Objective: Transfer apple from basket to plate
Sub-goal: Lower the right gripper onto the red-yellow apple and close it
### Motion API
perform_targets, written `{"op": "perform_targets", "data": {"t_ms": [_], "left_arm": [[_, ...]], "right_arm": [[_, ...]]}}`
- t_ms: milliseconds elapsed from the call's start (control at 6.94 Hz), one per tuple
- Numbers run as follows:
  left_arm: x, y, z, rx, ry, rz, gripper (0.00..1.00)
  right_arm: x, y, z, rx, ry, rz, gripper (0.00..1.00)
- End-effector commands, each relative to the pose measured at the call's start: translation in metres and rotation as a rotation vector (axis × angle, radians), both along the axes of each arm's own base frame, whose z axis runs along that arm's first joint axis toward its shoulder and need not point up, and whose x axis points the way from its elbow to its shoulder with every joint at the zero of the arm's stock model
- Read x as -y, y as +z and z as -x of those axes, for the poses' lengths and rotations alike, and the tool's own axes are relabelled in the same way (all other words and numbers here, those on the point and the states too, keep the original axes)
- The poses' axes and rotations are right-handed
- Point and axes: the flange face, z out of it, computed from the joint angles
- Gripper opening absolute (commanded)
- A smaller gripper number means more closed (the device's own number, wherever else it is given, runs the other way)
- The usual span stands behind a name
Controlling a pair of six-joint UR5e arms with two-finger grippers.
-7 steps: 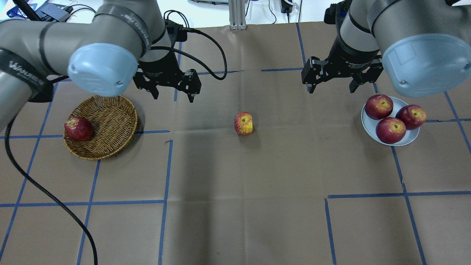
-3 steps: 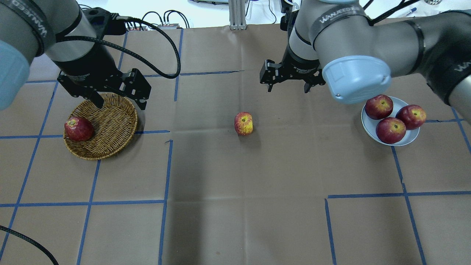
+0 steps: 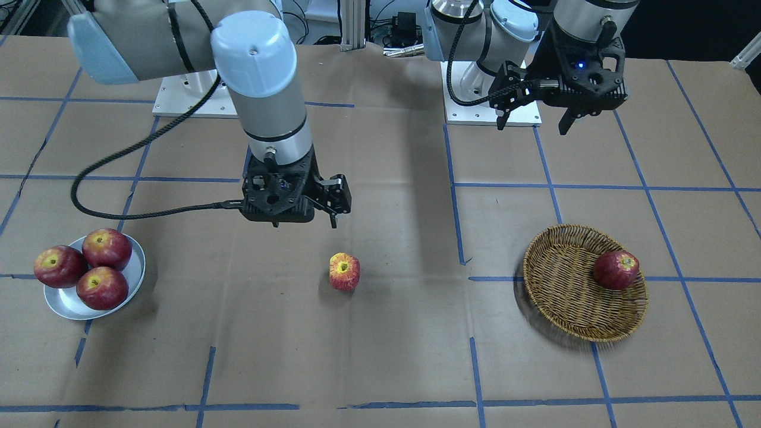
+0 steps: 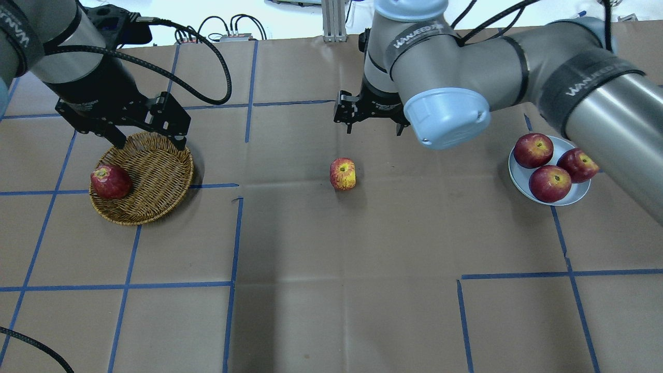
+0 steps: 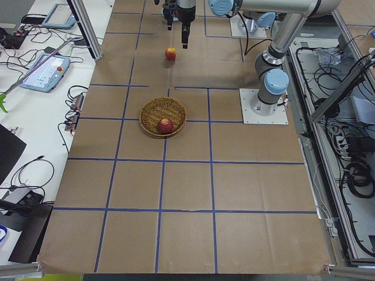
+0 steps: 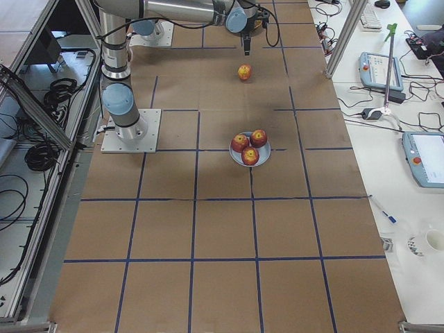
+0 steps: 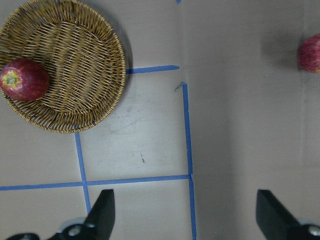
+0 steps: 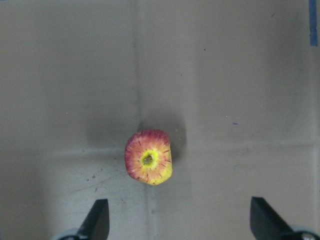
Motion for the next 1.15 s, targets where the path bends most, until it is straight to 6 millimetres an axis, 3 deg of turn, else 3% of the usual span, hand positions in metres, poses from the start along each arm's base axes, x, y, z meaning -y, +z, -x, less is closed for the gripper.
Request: {"op": "perform_targets", "data": {"t_ms": [0,288,432,720,1008], "left_arm": [[-0.001,-0.004,-0.002,-0.008,0.001,-0.006,0.99],[0.000,-0.005,-0.002,-0.011,0.007,-0.008,0.99],[0.001,-0.005,-0.003,-0.011,0.010,-0.009,0.99],[0.001,-0.005,-0.004,-0.011,0.010,-0.009,0.99],[0.001,-0.004,-0.005,-0.011,0.009,-0.006,0.99]], "right_arm": [[0.002,-0.052,-0.042,-0.023,-0.008,0.007,1.00],[0.010,-0.104,-0.042,-0.099,0.004,-0.010,1.00],[0.011,-0.119,-0.039,-0.093,0.001,0.003,1.00],[0.006,-0.144,-0.035,-0.073,-0.001,0.046,1.00],[0.006,-0.152,-0.035,-0.077,0.001,0.036,1.00]]}}
